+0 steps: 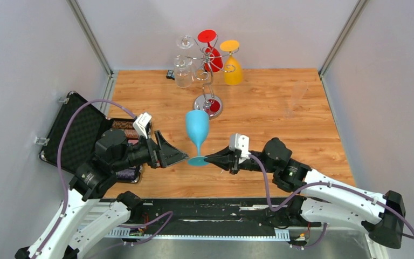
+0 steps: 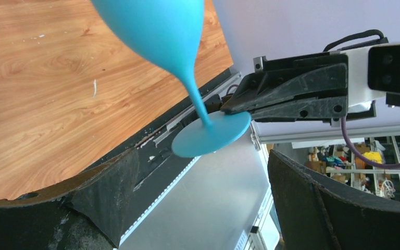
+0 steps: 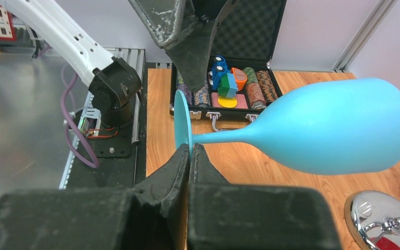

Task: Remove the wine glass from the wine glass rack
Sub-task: Place the wine glass at the center of the board.

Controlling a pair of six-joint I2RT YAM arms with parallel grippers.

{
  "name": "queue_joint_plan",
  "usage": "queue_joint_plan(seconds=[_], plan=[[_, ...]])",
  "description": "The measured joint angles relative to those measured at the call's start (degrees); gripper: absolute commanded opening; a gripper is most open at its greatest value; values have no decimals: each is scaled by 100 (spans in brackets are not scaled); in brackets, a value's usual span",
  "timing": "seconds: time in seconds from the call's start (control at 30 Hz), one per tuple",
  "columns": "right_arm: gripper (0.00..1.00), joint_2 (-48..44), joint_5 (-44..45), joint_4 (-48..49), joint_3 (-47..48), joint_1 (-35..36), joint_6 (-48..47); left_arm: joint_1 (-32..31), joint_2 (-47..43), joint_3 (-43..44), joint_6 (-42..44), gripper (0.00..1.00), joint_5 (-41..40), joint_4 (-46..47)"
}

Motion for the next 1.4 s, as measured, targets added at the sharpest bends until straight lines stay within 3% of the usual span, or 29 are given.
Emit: queue_joint_plan(seconds=[0.37,0.97,1.17,1.4], plan=[[0,629,664,105,348,796,-824,0,2,-160,90,100,181,52],[0,892,966,210,651,1451,-1239,0,-98,-308,125,96,140,72],[0,894,1054,212,715,1598,-1335,0,-142,-308,122,84,103,133],[0,914,1143,212,723,1679,-1416,2,-162,-367,96,63,107,289]])
